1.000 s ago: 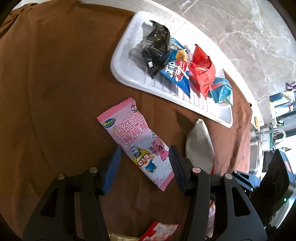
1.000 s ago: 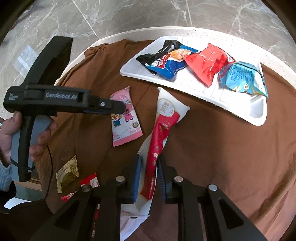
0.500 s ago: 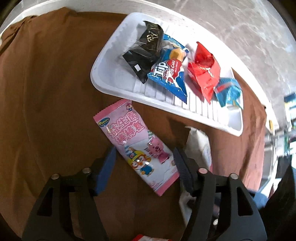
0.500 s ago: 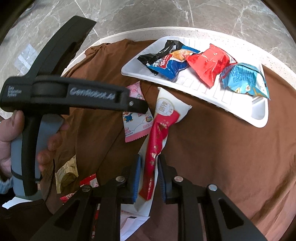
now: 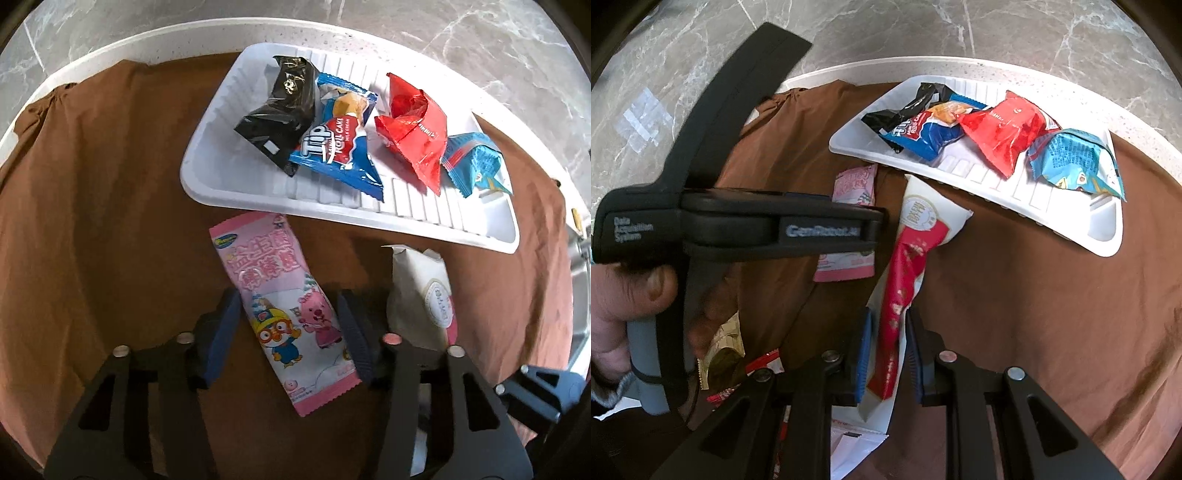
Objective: Organize snacks
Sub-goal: 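Grasp the pink Pororo bar with the left tool while the right tool grasps the white-red stick packet, then carry the pink bar and white-red packet over the tray and lower them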
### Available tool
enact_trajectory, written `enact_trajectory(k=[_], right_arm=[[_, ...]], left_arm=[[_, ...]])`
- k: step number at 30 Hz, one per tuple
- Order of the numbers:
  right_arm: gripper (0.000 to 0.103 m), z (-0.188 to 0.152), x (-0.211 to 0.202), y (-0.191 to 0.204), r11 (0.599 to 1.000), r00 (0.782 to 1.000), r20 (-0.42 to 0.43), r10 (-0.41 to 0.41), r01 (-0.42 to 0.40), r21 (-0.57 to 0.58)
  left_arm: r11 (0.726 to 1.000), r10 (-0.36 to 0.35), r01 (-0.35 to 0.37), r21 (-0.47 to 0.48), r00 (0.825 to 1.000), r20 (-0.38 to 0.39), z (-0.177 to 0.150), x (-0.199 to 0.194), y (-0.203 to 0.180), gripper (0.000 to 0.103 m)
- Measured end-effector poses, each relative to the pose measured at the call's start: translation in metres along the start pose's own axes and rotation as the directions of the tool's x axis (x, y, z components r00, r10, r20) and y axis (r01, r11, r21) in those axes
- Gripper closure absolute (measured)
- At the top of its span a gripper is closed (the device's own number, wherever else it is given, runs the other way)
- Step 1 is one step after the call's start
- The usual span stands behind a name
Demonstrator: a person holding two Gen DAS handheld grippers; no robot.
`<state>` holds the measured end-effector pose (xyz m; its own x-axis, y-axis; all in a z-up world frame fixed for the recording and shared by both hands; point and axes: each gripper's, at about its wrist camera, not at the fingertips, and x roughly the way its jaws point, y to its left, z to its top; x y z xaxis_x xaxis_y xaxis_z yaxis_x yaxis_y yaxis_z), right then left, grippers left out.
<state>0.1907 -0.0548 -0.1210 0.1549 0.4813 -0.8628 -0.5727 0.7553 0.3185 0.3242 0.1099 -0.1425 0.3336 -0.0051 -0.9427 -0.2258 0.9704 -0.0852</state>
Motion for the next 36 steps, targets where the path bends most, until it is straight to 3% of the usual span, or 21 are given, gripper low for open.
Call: enact_trajectory(k=[7,22,31,36], right_arm=[[0.086,-0.001,-0.002,0.002,0.999,1.0,0.002,0.03,-0.03,0.013],[0.087,0.0,-0.038,-0.009,0.987,0.989,0.064,0.136,-0.141,0.078],[0.088,-0.008,-0.051,-0.013,0.96,0.97,0.079,0.23,-0.24,0.143],[0.088,-0.012,-0.059,-0.021,0.927,0.948,0.109,0.298,-0.315,0.202]], left_arm=[[0.997,-0.083,0.083,-0.005,0.997,0.003,-0.009,-0.009,0.035,0.075],[0.976,-0.217,0.218,-0.02,0.975,0.048,-0.039,-0.067,0.072,0.075],[0.963,-0.271,0.271,0.009,0.96,0.068,-0.038,-0.094,0.07,0.075],[0.954,-0.301,0.299,0.031,0.951,0.076,-0.036,-0.104,0.065,0.075]])
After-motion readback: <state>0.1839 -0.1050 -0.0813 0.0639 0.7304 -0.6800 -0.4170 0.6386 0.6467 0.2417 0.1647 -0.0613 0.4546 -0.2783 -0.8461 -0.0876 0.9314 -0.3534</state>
